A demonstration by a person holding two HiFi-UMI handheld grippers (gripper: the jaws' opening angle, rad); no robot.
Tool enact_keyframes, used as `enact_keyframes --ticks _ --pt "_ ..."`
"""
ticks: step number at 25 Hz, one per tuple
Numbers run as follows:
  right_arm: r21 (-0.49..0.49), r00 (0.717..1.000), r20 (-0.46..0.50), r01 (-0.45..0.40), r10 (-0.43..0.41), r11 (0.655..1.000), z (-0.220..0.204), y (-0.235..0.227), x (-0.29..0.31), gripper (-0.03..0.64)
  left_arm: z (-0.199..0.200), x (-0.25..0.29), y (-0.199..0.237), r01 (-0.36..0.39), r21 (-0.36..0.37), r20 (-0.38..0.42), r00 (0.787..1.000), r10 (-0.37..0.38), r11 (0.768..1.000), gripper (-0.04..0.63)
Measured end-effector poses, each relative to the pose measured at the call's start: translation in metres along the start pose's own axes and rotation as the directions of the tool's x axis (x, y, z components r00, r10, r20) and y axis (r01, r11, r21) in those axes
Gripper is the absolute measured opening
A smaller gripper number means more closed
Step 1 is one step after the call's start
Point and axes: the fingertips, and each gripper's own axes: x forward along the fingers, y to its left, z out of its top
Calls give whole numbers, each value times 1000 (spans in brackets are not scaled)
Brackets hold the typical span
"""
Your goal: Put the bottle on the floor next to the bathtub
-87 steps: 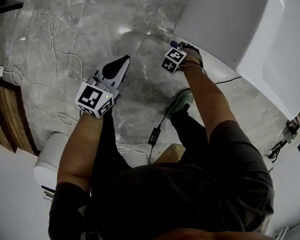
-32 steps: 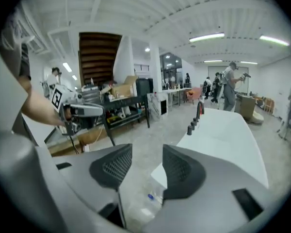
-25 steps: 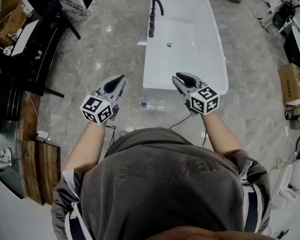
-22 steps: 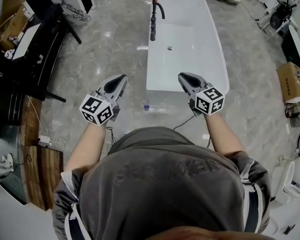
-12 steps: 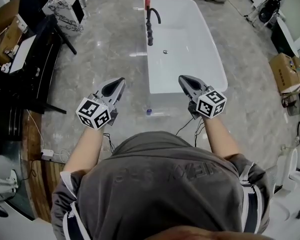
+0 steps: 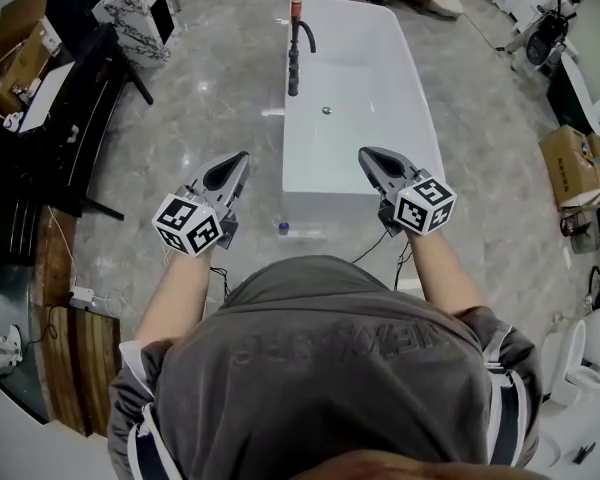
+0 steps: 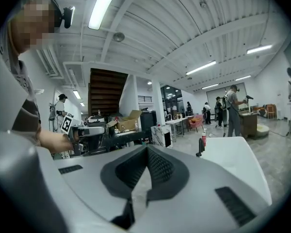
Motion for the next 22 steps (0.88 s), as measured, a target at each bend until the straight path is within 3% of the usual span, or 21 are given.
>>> enact_keyframes --ticks 4,22 --pt "0 1000 -7 5 -5 1000 -2 -9 -2 -9 -2 6 -6 2 22 -18 1000 -2 1000 6" --pt "-4 1000 -12 10 -10 1000 -8 -9 15 -10 -8 4 11 10 -16 -42 999 -11 1000 6"
